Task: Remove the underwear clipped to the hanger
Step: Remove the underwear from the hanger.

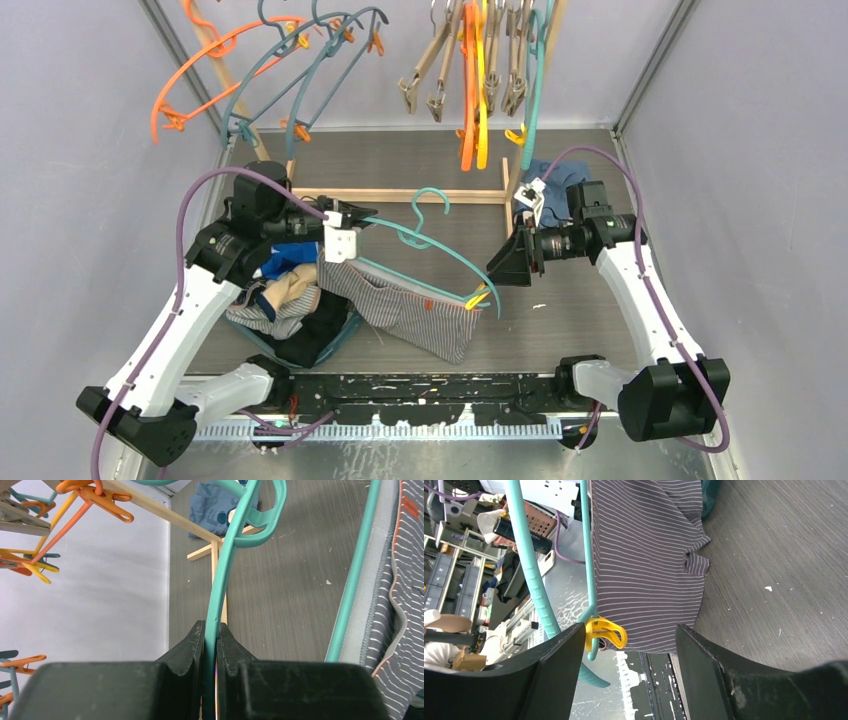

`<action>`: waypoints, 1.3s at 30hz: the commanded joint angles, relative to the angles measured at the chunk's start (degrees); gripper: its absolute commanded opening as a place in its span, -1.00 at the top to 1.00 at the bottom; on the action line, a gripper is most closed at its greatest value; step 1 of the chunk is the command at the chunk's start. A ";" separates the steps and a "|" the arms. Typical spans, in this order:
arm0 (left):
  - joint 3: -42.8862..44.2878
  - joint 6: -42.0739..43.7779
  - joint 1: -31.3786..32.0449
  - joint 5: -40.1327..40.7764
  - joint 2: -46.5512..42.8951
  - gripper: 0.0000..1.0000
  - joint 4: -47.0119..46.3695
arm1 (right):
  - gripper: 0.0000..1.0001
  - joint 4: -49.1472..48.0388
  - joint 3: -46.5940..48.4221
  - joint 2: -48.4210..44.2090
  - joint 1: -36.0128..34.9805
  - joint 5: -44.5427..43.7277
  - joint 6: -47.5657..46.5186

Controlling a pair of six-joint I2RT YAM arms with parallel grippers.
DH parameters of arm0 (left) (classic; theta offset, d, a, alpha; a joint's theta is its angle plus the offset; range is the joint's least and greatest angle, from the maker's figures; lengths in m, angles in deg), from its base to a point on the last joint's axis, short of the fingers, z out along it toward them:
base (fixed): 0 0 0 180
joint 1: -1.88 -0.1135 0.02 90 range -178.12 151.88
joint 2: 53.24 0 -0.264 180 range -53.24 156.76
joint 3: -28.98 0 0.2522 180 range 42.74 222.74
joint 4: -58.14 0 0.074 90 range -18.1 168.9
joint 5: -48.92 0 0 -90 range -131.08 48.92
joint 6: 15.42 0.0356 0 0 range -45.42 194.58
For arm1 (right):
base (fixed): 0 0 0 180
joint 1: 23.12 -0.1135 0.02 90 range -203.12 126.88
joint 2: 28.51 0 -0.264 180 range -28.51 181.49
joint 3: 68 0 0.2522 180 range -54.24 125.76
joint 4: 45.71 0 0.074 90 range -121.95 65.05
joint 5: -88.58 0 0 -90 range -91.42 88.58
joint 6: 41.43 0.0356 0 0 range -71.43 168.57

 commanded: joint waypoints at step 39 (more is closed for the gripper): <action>-1.51 2.91 1.05 10.62 -0.19 1.00 -2.59 | -0.50 -10.99 12.86 -2.51 2.39 -9.29 7.30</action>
